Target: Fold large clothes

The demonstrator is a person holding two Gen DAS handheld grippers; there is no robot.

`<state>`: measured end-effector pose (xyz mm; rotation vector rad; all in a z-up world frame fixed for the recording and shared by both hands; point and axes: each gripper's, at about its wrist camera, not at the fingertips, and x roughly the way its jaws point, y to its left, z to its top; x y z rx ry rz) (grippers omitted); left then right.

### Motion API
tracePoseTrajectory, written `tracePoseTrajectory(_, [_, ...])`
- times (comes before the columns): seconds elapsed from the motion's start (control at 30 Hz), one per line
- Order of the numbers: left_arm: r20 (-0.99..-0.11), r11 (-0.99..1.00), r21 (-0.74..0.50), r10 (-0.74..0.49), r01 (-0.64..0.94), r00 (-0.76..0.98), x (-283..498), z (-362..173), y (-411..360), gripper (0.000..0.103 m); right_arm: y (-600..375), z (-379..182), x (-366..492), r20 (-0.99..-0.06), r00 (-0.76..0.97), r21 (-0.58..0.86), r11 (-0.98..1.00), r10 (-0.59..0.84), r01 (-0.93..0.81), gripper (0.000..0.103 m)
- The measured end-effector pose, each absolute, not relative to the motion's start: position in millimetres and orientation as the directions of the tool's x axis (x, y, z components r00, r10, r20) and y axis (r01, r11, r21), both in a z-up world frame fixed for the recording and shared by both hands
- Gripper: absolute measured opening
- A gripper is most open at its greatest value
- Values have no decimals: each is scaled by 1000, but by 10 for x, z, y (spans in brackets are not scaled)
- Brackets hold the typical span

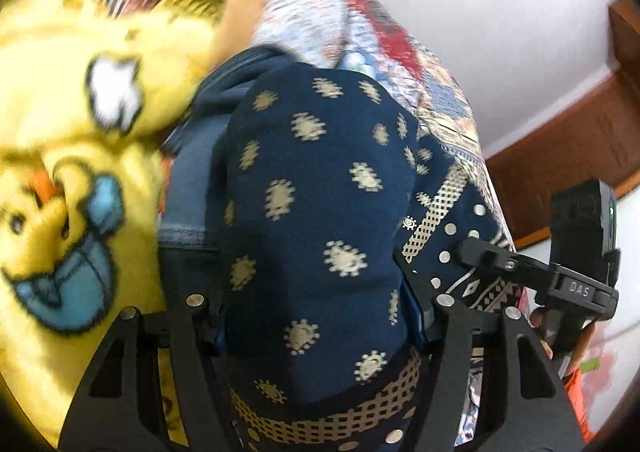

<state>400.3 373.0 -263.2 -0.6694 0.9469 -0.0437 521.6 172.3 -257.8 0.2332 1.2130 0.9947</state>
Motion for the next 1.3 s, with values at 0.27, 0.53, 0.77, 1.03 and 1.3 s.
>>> tracePoseTrajectory(0.27, [-765,870,-437,-228,-226,602,3773,-2446,3564,81,1481,-2450,4890,-760,92,482,652,644,-586,49])
tracePoseTrajectory(0.53, [-813,948,-261,-115,-182,571,3256,-2351,3216,93,1065,-2403,4403,-859,169,257,692,484,-675,57])
tracePoseTrajectory(0.77, [-842,976,-86,36,-200,538,2860,-2297,2853,92,626,-1908,3901,-796,263,250,691,545,-678,57])
tracePoseTrajectory(1.03, [-644,976,-30,147,-216,751,2231,-1090,2466,92,231,-835,3260,-558,410,303,637,722,-709,57])
tracePoseTrajectory(1.3, [-320,981,1,182,-192,930,1366,48,1823,92,-63,-30,2403,-266,547,231,603,794,-763,57])
